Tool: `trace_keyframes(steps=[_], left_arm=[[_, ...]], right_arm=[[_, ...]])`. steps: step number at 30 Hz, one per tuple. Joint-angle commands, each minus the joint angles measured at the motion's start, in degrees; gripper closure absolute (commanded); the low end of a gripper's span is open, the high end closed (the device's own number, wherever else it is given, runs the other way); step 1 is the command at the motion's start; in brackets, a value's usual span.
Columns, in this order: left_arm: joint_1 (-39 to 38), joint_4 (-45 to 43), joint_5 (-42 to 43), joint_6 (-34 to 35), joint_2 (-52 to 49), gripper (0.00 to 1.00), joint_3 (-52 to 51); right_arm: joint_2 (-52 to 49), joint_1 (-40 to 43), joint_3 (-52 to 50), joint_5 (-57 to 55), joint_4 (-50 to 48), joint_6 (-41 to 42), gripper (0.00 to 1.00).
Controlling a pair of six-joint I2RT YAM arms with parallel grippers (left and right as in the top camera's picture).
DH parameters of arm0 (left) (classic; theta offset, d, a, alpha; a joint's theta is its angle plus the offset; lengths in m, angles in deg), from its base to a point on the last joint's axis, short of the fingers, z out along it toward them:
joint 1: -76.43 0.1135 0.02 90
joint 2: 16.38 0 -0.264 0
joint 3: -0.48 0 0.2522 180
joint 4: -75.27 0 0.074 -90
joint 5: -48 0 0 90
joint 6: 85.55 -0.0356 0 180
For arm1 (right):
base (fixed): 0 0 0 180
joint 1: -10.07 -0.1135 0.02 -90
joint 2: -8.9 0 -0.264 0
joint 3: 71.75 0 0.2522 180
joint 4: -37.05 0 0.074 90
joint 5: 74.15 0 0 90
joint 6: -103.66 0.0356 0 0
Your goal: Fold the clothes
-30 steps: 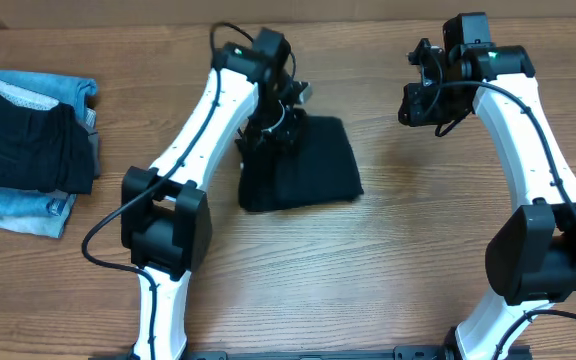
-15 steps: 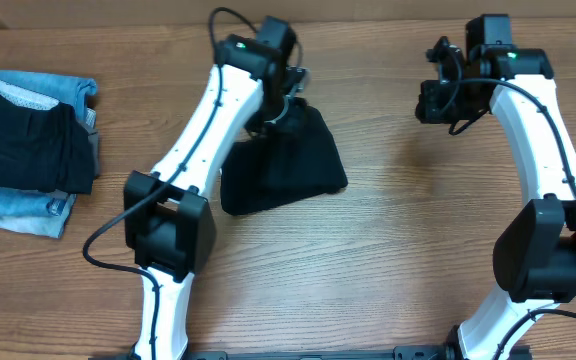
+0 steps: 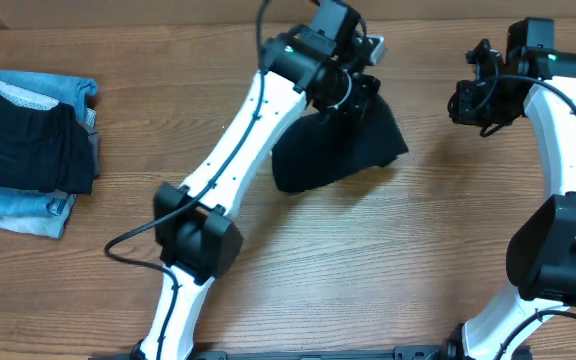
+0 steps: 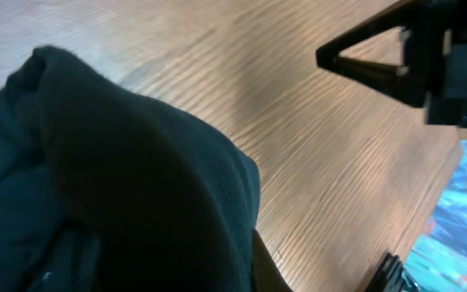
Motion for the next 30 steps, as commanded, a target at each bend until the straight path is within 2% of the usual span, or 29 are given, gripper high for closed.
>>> trace_keyframes(steps=[1, 7, 11, 16, 17, 22, 27, 30], left_arm=[[0.8, 0.7, 2.5, 1.6, -1.8, 0.96, 1.3], [6.1, 7.7, -5.2, -1.6, -1.9, 0.96, 1.3], [7.2, 10.3, -10.0, -3.6, -2.5, 0.96, 0.8], [7.2, 11.0, -12.1, -5.0, -2.5, 0.96, -1.7], [7.2, 11.4, -12.2, -5.0, -2.5, 0.96, -1.7], [7.2, 12.4, -9.6, -5.1, -2.4, 0.96, -1.6], [8.3, 16.4, -9.6, -5.3, -2.3, 0.96, -0.5], [8.3, 16.9, -10.1, -6.1, -2.3, 0.96, 0.2]], right_arm=[[-0.1, 1.0, -0.4, -0.4, 0.0, -0.3, 0.96], [-0.1, 1.1, -0.4, 1.3, 0.0, -0.3, 0.96], [-0.1, 0.9, -0.4, 17.2, 0.8, -5.0, 0.96], [-0.2, 0.7, -3.5, 28.7, -3.2, -5.5, 0.96], [-0.2, 0.5, -4.7, 32.3, -4.0, -7.8, 0.96], [-0.3, -0.2, -8.2, 32.8, -8.7, -7.8, 0.96], [-1.7, -4.7, -11.9, 34.2, -16.4, -6.0, 0.96], [-3.5, -5.3, -12.0, 34.1, -17.4, -4.6, 0.96]])
